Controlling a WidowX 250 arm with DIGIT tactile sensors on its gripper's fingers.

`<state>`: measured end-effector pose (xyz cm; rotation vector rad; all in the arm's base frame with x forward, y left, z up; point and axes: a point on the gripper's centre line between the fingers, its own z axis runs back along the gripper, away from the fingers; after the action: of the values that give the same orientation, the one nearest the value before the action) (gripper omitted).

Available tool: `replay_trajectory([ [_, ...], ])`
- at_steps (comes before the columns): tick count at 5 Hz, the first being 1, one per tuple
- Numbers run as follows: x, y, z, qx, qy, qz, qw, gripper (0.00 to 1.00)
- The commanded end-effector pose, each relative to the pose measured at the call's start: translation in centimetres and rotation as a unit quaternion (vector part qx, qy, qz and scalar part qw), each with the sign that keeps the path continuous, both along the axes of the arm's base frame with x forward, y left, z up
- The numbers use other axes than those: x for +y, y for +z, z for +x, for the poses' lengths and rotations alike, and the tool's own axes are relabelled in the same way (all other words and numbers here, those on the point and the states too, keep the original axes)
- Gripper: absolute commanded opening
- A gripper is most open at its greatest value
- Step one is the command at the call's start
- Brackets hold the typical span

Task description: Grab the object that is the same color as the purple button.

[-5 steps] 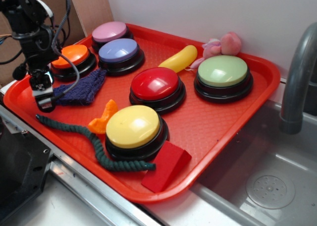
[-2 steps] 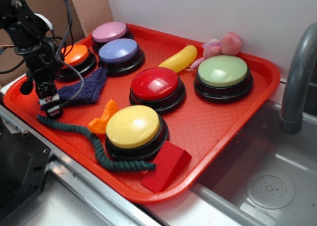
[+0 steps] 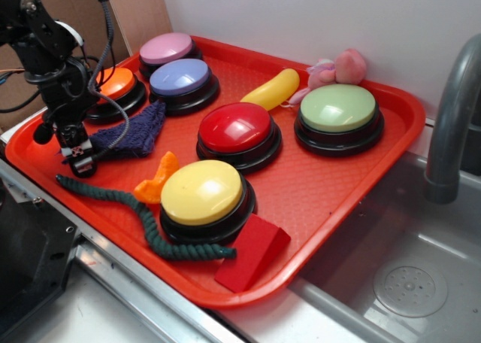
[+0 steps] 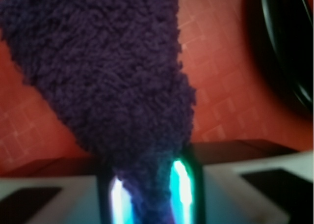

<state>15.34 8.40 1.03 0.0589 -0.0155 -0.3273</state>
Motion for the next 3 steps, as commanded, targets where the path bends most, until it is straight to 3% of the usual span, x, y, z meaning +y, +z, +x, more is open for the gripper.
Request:
replay_trajectory([
  [1,-2.1,4.8,2.5,0.023,0.095,-0.011,0.995,0.0],
  [2,-3.6,7.2,3.3,0.022,0.135,-0.043,0.99,0.0],
  [3,-5.4,10.6,4.4,0.008,0.13,-0.013,0.991,0.0],
])
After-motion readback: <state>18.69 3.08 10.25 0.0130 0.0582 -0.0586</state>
